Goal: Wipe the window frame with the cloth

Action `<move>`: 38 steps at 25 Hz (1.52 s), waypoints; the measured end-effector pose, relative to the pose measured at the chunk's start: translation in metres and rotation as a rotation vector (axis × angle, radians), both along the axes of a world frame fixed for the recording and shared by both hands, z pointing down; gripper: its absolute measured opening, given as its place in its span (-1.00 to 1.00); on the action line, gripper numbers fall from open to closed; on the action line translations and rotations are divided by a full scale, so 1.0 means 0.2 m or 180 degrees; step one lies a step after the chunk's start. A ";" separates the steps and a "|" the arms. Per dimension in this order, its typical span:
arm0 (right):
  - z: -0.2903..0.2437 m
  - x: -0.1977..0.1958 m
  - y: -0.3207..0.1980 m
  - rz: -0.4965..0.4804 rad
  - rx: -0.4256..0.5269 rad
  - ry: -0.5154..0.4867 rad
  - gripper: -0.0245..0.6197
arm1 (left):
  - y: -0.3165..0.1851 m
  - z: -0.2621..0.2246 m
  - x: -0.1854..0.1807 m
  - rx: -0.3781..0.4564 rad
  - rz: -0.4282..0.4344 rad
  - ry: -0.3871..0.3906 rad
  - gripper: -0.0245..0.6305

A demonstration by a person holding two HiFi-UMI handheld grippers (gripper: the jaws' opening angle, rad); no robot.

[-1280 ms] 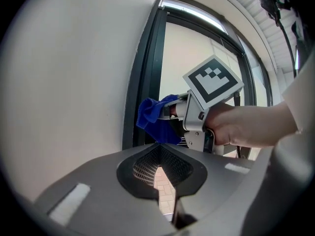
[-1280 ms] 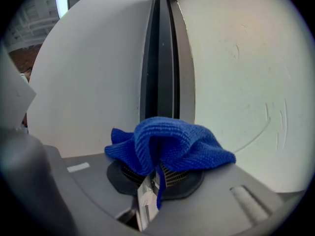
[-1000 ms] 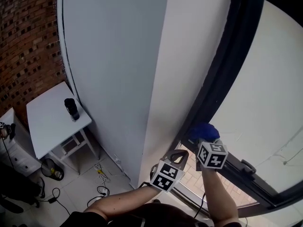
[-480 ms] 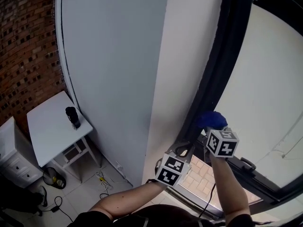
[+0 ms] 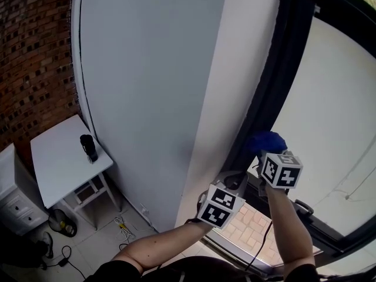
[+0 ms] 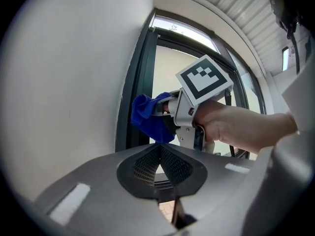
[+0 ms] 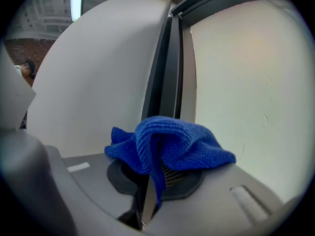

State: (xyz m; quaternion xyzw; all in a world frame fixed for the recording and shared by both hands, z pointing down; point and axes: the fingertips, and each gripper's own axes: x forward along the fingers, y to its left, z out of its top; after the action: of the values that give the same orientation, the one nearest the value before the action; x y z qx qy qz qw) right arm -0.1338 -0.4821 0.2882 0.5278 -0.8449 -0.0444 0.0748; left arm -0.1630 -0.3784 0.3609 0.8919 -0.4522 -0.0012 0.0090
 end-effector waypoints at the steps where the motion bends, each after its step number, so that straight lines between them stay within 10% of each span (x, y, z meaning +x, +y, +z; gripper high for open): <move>1: -0.02 0.00 0.00 0.0005 0.0026 0.0022 -0.76 | 0.01 -0.01 0.01 0.0018 0.0010 -0.0008 -0.95; 38: -1.05 -0.04 0.03 -0.0122 0.0794 -0.0068 -0.76 | -0.09 -0.53 0.13 0.0443 0.0066 0.0078 -0.95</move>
State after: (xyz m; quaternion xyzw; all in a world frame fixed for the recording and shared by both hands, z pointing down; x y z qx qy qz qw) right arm -0.1417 -0.4768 0.0778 0.5172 -0.8435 -0.1449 -0.0013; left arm -0.1380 -0.3968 0.2543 0.8949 -0.4416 -0.0435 -0.0475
